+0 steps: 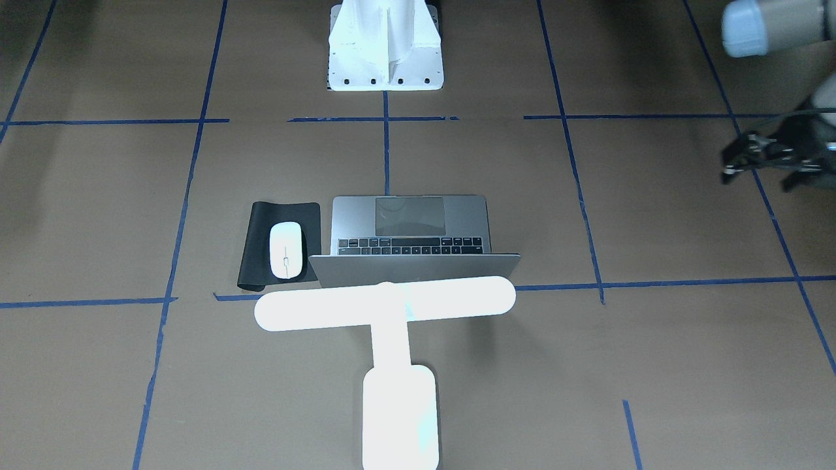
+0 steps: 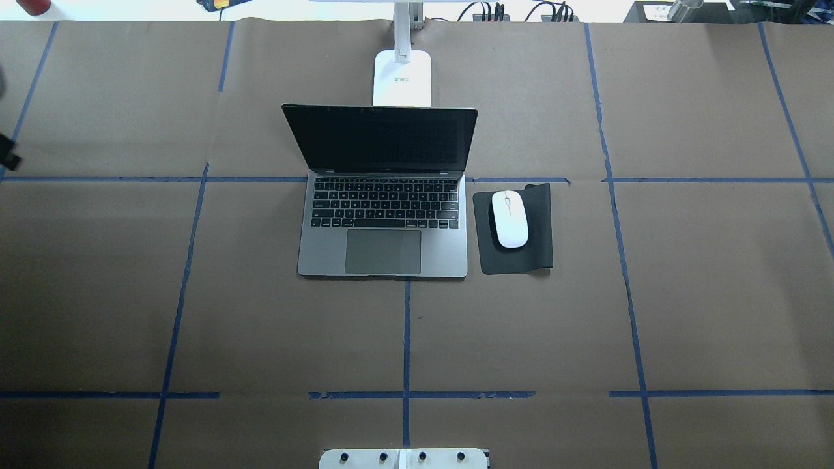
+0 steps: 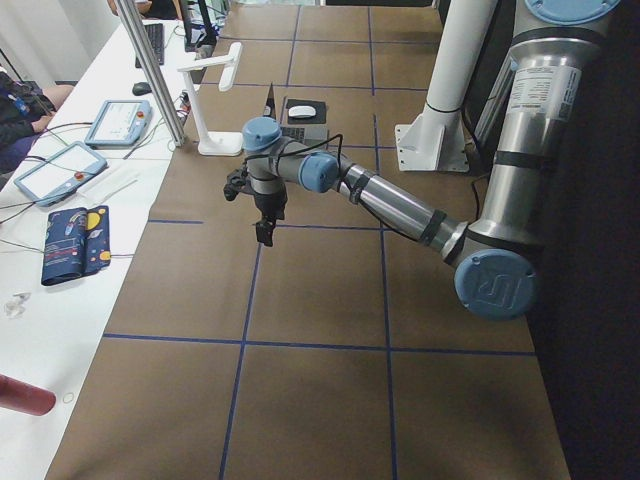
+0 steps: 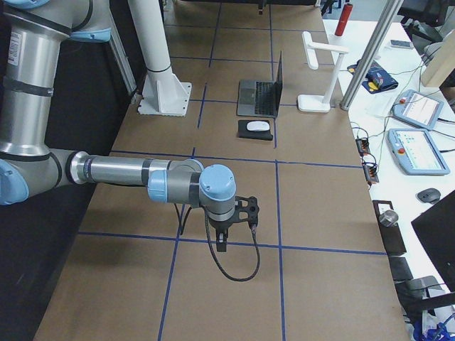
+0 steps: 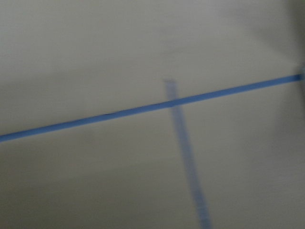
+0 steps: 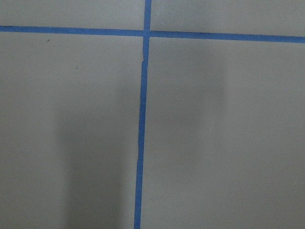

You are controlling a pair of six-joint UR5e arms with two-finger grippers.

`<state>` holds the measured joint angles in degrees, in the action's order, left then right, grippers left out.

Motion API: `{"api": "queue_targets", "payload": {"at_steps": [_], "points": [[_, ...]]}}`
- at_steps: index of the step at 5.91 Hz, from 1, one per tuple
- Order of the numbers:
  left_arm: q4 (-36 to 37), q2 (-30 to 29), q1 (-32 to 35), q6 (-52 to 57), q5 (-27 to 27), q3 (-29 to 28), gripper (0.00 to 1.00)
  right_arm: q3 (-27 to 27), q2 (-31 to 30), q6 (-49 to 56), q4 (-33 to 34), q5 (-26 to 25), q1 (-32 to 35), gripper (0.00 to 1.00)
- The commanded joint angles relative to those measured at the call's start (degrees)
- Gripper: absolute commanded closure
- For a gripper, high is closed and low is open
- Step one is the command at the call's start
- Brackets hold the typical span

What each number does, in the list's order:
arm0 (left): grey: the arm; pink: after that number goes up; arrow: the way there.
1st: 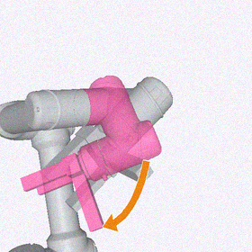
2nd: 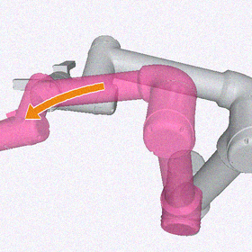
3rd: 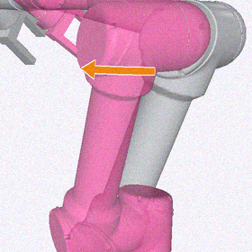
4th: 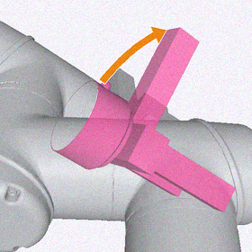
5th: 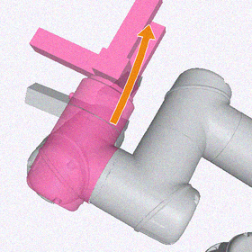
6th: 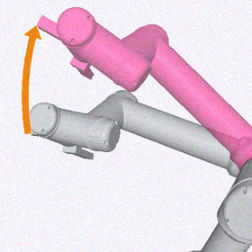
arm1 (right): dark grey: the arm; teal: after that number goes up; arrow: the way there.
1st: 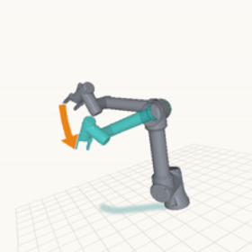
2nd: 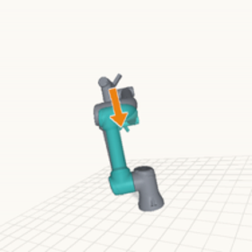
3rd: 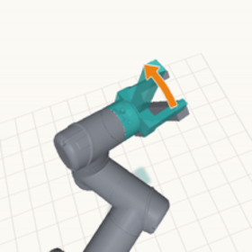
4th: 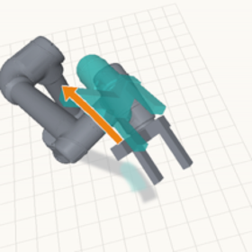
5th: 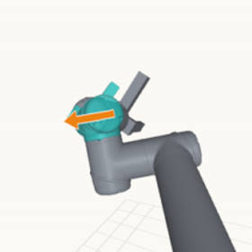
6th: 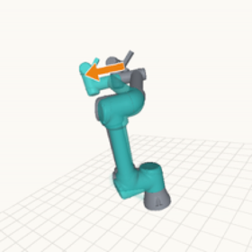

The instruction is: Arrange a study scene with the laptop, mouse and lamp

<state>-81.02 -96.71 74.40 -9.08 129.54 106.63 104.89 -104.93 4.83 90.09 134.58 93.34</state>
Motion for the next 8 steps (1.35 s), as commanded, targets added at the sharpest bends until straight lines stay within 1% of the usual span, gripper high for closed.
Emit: {"api": "queue_targets", "payload": {"at_steps": [1,2,4,5,7,8], "points": [[1.0,2.7,10.8,14.6,6.6,-10.2,0.0,0.1,0.9,-0.1,0.0,0.1,0.0,0.0],[0.8,3.5,14.4,21.1,6.9,-14.7,0.0,0.0,1.6,0.0,0.1,-0.3,-0.1,0.0],[0.2,3.5,16.9,20.6,6.8,-20.2,0.0,-0.1,1.7,0.0,0.2,-0.3,-0.1,0.0],[0.2,4.6,17.4,20.5,6.7,-20.3,0.0,-0.3,1.7,0.0,0.2,-0.3,-0.1,0.0],[-2.6,7.4,18.0,20.5,6.7,-20.6,0.0,-0.3,1.6,0.0,0.2,0.0,-0.1,0.0],[-3.0,7.6,18.0,20.6,6.7,-20.5,0.0,-0.6,1.6,-0.1,0.2,-0.1,-0.1,0.0]]}}
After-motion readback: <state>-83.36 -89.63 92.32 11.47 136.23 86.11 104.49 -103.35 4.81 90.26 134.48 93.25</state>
